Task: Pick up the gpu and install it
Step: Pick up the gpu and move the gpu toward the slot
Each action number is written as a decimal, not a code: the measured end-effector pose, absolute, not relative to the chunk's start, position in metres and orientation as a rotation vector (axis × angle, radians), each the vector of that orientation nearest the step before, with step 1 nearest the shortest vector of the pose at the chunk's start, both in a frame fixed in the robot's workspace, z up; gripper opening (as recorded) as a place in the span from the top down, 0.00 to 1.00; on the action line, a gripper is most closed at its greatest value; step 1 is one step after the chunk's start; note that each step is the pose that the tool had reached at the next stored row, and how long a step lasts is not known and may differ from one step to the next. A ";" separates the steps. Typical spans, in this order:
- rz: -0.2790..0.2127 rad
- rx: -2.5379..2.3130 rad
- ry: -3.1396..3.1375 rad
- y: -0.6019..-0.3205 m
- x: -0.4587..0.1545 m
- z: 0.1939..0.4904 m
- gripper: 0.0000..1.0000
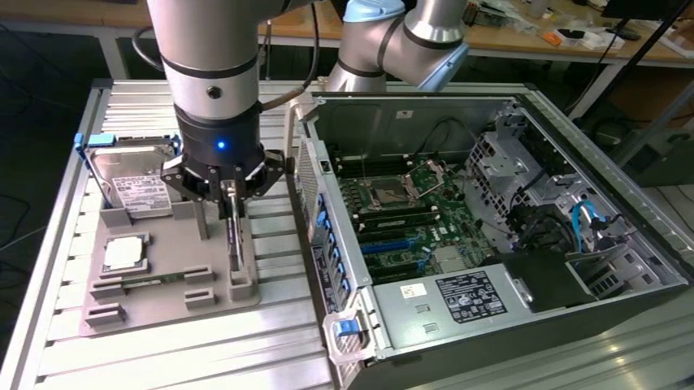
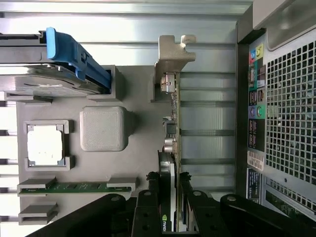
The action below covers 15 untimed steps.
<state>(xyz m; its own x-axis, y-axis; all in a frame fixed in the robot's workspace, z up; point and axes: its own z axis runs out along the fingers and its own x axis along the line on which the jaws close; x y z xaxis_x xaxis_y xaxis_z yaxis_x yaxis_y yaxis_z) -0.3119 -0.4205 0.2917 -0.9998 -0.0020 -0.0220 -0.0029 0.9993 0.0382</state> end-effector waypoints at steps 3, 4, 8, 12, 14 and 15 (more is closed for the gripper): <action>0.059 -0.004 3.118 -0.421 -0.312 0.298 0.73; 0.060 -0.004 3.118 -0.421 -0.312 0.301 0.73; 0.059 -0.004 3.115 -0.421 -0.312 0.310 0.73; 0.059 -0.004 3.112 -0.421 -0.312 0.320 0.73; 0.059 -0.004 3.110 -0.420 -0.312 0.326 0.73; 0.059 -0.004 3.109 -0.421 -0.312 0.329 0.73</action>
<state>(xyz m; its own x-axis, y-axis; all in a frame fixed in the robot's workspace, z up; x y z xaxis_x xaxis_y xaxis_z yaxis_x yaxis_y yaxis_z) -0.3120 -0.4205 0.3294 -0.9995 -0.0021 -0.0321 -0.0033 0.9993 0.0379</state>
